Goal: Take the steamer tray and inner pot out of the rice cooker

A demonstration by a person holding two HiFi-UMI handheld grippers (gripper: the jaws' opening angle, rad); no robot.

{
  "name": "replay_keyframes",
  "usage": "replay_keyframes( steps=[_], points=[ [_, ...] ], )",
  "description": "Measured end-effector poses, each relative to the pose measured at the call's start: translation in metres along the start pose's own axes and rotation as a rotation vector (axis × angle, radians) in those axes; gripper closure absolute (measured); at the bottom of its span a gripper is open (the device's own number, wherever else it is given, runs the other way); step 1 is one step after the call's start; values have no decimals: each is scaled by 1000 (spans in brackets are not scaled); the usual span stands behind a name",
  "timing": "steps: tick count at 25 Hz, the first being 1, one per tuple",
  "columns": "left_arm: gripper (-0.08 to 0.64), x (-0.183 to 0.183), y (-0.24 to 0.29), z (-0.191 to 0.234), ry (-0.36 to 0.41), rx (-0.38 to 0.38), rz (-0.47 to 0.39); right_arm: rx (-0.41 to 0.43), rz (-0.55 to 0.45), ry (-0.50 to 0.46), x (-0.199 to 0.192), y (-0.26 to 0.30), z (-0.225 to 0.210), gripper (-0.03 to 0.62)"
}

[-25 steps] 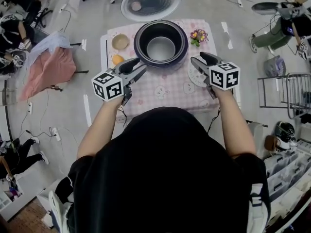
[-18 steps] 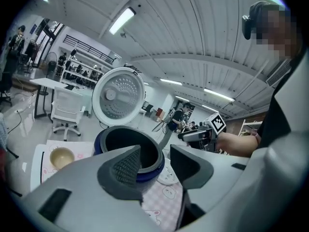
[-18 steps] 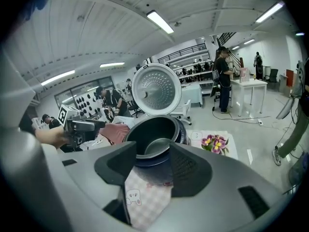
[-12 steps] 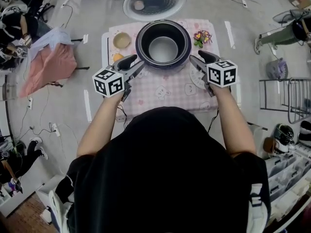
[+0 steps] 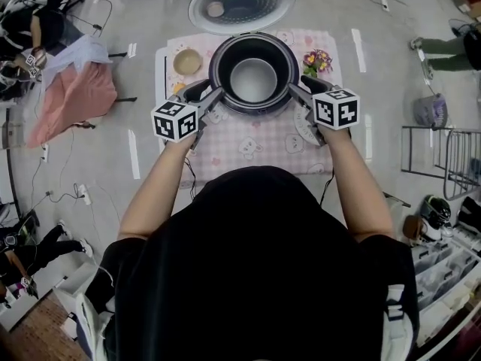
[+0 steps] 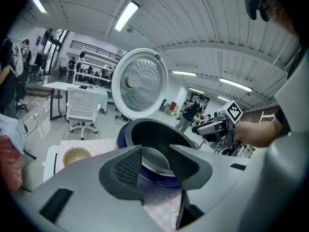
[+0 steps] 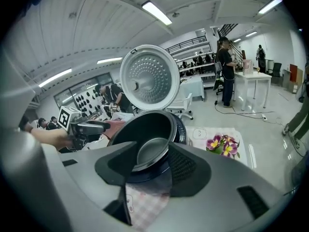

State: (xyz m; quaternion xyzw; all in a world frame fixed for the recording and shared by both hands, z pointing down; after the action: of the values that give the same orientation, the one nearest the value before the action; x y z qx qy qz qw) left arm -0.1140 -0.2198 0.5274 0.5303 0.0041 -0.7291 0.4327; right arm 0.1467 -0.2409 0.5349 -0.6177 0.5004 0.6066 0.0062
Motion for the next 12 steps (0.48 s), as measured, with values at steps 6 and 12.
replay_keyframes(
  steps=[6,12],
  points=[
    [368,1,20,13,24,53,29,9,27,4,1,16,-10,383],
    [368,-2,36,29,24,88,55,12,56,16,-2,36,-19,385]
  ],
)
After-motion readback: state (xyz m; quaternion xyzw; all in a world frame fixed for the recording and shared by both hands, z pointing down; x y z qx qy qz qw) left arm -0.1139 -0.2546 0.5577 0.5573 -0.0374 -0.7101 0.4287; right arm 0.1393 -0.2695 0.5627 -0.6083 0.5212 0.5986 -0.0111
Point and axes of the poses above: the fingertips, and each gripper's own axes: y forward along the fingers, z to its left, x out of its top, the point moved 3 cm from there along -y, backward along the fingers, and after that the axes turned 7 degrees about -y, right-handed, at the moved point
